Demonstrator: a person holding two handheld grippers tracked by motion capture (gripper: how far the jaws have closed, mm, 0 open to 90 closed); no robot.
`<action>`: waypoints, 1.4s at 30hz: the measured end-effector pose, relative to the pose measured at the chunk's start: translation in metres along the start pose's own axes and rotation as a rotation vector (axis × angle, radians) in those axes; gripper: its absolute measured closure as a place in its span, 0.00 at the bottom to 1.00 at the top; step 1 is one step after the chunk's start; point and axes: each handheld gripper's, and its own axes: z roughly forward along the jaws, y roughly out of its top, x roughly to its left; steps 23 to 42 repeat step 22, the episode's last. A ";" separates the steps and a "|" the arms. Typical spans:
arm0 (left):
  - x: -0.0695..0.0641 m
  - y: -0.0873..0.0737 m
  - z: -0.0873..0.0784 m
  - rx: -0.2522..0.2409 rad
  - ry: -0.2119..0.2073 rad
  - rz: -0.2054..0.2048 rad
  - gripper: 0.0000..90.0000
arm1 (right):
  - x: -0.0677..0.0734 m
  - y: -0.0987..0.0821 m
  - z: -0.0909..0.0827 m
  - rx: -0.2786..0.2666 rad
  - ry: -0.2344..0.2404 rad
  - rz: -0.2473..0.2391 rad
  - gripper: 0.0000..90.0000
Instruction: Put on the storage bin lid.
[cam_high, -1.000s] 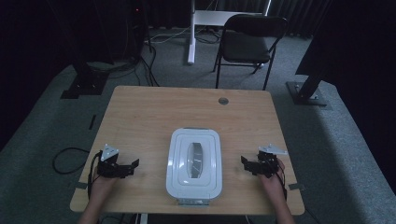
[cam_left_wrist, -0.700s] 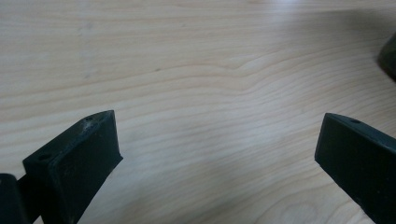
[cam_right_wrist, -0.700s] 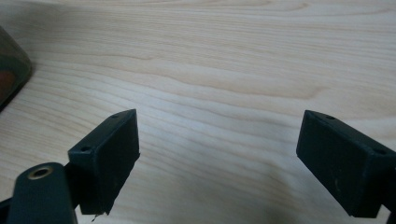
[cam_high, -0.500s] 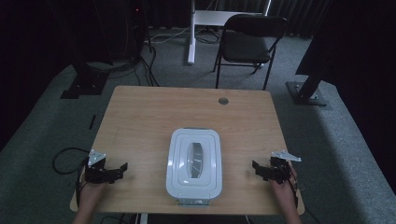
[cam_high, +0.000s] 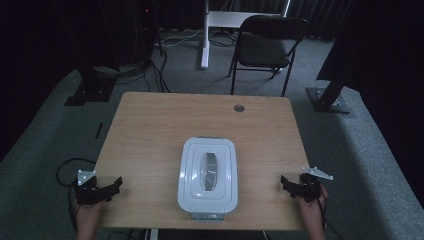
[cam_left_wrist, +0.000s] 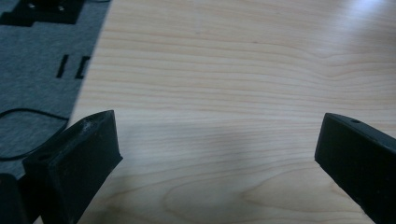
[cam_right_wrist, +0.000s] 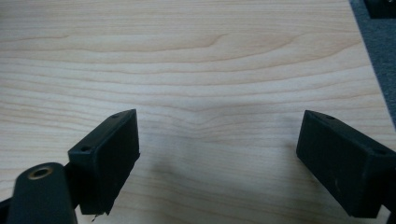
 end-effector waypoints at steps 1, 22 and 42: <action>0.000 0.000 0.000 0.003 0.007 0.002 0.01 | 0.000 0.000 0.001 -0.001 -0.002 0.005 0.14; -0.004 0.001 0.016 0.149 0.121 0.077 0.01 | 0.011 0.000 0.008 0.028 -0.095 -0.073 0.13; -0.004 0.001 0.016 0.149 0.121 0.077 0.01 | 0.011 0.000 0.008 0.028 -0.095 -0.073 0.13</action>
